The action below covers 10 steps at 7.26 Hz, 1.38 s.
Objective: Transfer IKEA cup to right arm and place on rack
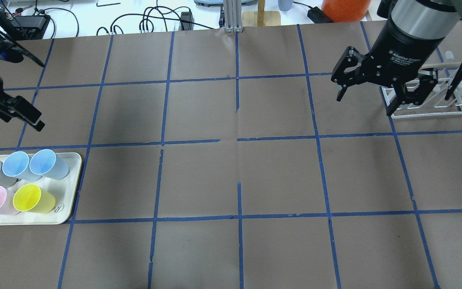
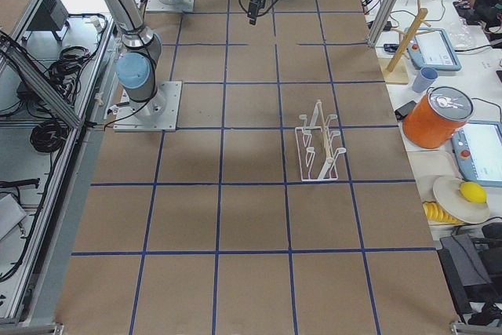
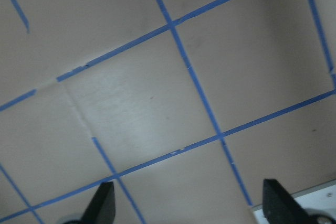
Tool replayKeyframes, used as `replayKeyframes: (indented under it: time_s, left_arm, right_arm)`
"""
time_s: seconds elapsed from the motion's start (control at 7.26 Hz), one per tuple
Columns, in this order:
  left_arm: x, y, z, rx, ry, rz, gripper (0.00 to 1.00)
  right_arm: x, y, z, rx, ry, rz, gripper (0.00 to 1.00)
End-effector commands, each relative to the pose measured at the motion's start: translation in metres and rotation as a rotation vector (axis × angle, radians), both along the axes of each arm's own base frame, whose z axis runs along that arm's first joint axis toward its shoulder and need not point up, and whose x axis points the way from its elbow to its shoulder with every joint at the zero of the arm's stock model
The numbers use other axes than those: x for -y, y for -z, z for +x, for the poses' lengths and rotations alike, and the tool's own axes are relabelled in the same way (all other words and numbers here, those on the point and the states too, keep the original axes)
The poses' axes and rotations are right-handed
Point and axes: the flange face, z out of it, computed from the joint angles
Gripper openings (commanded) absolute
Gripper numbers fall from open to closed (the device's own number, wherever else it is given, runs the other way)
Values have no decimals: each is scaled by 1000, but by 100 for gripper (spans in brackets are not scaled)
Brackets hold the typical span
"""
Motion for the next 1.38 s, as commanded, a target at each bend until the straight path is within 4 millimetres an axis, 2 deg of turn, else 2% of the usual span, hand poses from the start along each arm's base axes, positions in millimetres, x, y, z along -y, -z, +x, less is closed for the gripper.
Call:
replayKeyframes:
  time_s: [0.0,0.14,0.55,0.69,0.96,1.24]
  left_arm:
    - [-18,48,65,-9,23,2,100]
    - [-13,67,67,3,28,-14,100]
    - [6,131,80,0,85,-22,100]
    - [6,155,80,-20,76,4,100]
    - [6,175,80,-16,80,10,100]
    - [5,185,79,-22,80,15,100]
  right_arm:
    - [25,18,18,181,175,46,100]
    - [34,23,29,300,245,87,100]
    - [45,5,53,570,577,195,100]
    - [43,1,53,578,592,191,100]
    - [45,10,53,572,595,204,100]
    - [43,18,53,572,600,223,100]
